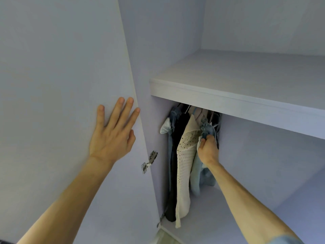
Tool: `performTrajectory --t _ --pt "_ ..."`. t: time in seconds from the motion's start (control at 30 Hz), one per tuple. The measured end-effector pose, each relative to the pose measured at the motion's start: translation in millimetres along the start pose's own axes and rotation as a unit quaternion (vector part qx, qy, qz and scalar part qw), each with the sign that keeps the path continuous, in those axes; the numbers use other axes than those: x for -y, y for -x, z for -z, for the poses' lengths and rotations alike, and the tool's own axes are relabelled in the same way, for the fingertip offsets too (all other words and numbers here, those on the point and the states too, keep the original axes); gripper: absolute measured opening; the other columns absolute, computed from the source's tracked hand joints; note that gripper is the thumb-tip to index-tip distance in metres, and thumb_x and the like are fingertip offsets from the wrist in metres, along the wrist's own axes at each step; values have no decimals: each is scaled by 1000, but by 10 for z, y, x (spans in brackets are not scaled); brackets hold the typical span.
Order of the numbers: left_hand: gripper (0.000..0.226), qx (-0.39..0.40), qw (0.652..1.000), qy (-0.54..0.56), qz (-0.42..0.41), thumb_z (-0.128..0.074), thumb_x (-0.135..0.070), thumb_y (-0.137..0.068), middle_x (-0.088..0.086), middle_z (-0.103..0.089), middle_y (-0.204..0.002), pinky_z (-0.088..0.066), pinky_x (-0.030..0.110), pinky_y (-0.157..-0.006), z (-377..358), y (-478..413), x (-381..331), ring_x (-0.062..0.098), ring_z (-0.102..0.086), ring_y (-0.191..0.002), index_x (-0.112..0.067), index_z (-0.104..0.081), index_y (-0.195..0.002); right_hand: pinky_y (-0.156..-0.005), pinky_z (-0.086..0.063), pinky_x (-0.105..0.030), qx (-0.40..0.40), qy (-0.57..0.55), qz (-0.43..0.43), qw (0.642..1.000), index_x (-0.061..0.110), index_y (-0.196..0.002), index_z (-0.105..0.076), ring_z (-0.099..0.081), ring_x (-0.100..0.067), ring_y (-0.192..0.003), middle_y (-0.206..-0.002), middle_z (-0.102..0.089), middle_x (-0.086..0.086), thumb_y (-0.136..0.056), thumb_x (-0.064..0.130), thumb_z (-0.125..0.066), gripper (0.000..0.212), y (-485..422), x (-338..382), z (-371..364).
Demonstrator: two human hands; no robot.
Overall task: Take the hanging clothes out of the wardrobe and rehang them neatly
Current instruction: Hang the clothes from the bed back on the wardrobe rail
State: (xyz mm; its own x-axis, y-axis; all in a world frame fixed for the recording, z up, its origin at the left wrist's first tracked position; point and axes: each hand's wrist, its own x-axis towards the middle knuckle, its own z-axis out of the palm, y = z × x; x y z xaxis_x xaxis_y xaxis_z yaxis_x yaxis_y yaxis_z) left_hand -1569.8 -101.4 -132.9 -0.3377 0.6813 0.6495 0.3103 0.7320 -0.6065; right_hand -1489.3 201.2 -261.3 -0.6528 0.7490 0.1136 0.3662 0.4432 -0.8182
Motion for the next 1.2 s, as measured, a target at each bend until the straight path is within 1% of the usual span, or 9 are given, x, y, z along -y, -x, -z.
performTrajectory --t 0.13,0.2,0.27,0.37,0.57,0.73,0.83,1.03,1.2 --pt "64 -12 1000 1 3 -33 -33 -99 9 -8 -167 9 60 -119 5 0 -10 28 -10 -154 -17 -17 -159 -67 -41 -32 3 35 3 999 8 -103 -50 -61 -31 -88 -99 -60 -9 -101 29 -47 22 -43 -39 50" --pt "64 -17 1000 -1 5 -34 -33 -99 9 -10 -167 8 60 -119 -3 0 -9 28 -12 -153 -18 -18 -159 -72 -49 -37 -42 23 -21 999 12 -115 -48 -61 -33 -100 -118 -56 -9 -94 40 -60 38 12 -38 85" --pt "64 -21 1000 -7 9 -34 -33 -99 8 -11 -167 6 60 -120 -11 -5 -10 27 -13 -153 -18 -19 -159 -87 -52 -47 -91 3 -28 995 20 -142 -32 -50 -38 -122 -146 -32 -11 -87 44 -70 72 86 -8 115" --pt "64 -20 1000 -4 7 -34 -33 -99 8 -11 -167 6 60 -120 -15 -1 -15 28 -13 -153 -18 -18 -159 -98 -47 -48 -33 15 36 999 34 -157 -5 -47 -38 -131 -165 -9 -6 -94 31 -65 87 76 4 92" --pt "65 -24 1000 -2 12 -37 -32 -98 8 -14 -166 3 61 -120 -16 1 -20 28 -15 -153 -17 -20 -159 -94 -53 -48 25 2 88 996 40 -156 10 -62 -39 -113 -159 -32 -9 -96 12 -54 91 -51 152 -181" --pt "67 -21 999 -24 8 -40 -34 -96 7 -16 -166 -1 61 -121 -57 0 -17 27 -17 -152 -18 -21 -158 -72 -59 -43 120 6 97 988 49 -152 13 -67 -25 -79 -120 -63 -14 -96 12 -53 94 -242 327 -399" --pt "67 -26 999 -25 7 -41 -35 -95 7 -18 -165 -4 60 -121 -63 1 5 26 -19 -152 -18 -23 -158 -73 -56 -37 116 9 89 989 48 -153 11 -66 -25 -84 -122 -63 -17 -97 11 -52 92 -326 275 -438" --pt "67 -7 1000 -4 10 -41 -34 -96 7 -17 -165 -6 58 -121 -23 -11 13 26 -18 -152 -18 -22 -158 -98 -48 -46 82 -2 136 987 39 -157 4 -55 -38 -125 -159 -33 -6 -98 23 -58 87 -292 101 -321" --pt "68 34 998 49 6 -43 -29 -93 7 -13 -166 -1 54 -123 -1 153 -48 26 -13 -153 -17 -24 -158 -105 -42 -52 103 67 103 987 36 -157 6 -34 -40 -143 -166 2 -9 -94 21 -64 95 -160 82 -161"
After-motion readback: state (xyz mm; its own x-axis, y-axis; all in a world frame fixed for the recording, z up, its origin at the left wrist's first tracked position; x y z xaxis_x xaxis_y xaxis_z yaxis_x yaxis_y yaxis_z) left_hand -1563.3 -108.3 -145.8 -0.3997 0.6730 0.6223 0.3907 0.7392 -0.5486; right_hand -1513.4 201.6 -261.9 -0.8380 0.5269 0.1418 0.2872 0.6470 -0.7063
